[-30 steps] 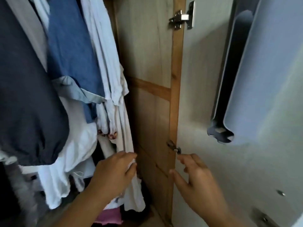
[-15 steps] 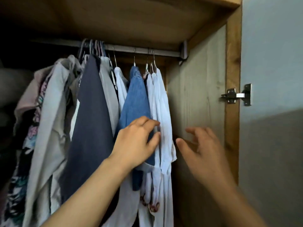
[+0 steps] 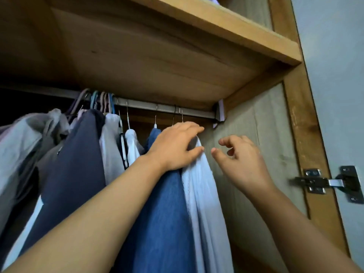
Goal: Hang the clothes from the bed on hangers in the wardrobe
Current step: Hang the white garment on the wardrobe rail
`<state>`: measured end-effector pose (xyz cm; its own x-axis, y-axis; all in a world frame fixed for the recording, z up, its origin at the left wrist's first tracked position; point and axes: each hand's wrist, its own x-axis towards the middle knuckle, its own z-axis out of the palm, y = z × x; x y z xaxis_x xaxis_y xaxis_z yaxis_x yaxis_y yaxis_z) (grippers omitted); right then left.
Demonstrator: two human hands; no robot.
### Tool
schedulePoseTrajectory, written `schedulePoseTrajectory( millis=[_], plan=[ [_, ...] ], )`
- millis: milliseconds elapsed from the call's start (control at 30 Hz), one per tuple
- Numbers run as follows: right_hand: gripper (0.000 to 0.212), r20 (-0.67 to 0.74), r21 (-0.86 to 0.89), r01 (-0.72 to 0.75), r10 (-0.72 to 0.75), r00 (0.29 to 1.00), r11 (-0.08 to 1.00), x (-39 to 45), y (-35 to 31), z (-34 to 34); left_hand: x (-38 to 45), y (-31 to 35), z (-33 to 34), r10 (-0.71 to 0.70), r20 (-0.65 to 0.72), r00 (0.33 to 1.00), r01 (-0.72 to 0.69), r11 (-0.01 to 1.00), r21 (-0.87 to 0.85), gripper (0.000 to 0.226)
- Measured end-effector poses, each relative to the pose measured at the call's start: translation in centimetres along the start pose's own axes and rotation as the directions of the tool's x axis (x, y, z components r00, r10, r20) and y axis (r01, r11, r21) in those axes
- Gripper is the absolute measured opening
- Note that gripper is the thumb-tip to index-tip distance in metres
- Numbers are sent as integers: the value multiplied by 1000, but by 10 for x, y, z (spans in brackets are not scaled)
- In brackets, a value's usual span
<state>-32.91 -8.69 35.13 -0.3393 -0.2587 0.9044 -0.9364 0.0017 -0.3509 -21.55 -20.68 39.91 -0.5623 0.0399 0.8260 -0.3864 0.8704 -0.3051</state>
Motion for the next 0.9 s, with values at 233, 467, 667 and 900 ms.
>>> schedulePoseTrajectory(
  millis=[233,467,667,900],
  plan=[
    [33,39,3,93,-93,995,996,31,-1,30,-14,-44,18,-23,-77,997,12,990,-140,40],
    [30,116,2,126,-125,985,992,44,-14,63,-35,-65,24,-144,-88,986,123,970,-210,31],
    [37,199,144,233,-259,945,962,55,-31,91,-46,-78,26,-213,17,977,209,935,-288,110],
    [19,191,61,230,-237,953,971,61,-25,103,-51,-91,32,-131,13,991,131,974,-183,101]
  ],
)
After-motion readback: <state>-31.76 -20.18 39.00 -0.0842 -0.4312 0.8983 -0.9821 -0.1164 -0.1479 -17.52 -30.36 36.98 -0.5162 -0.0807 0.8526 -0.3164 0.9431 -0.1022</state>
